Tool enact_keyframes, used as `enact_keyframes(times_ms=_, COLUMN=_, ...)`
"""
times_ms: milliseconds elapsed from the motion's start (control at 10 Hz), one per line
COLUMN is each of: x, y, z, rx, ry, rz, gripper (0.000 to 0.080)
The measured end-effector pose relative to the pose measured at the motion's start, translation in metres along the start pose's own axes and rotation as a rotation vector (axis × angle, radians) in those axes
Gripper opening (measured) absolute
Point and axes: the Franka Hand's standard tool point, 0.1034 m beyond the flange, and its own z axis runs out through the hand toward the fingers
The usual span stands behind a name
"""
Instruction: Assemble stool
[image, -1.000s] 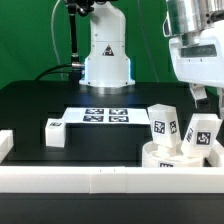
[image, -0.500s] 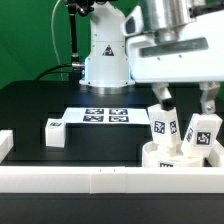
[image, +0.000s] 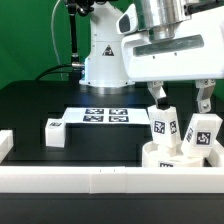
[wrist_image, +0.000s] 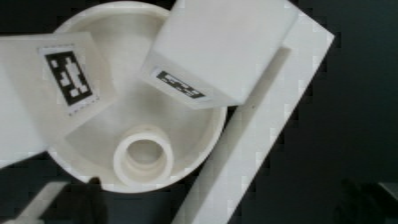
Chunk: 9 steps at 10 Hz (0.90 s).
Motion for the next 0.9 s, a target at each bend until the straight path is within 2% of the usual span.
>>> enact_keyframes(times_ms=100, x=0.000, y=0.004, z=0.002, rx=-0.014, ry=0.001, rz=-0.083, gripper=0.0649)
enact_keyframes(times_ms=200, x=0.007, y=0.015, z=0.000, rx=-0.020, ry=0.003, rz=-0.131, gripper=0.0649)
enact_keyframes(times_ms=400, x=0.025, y=0.039, z=-0.011, rx=-0.009, ry=0.019, rz=-0.191, gripper=0.0649)
enact_keyframes(times_ms=600, x=0.051, y=0.065, z=-0.023, rx=-0.008, ry=0.025, rz=-0.253, gripper=0.0649)
enact_keyframes(times_ms=700, x=0.058, y=0.071, z=-0.024, rx=-0.009, ry=0.028, rz=-0.260, gripper=0.0649)
enact_keyframes(times_ms=900, x=0.055, y=0.069, z=-0.023, rx=-0.009, ry=0.025, rz=-0.272, gripper=0.0649)
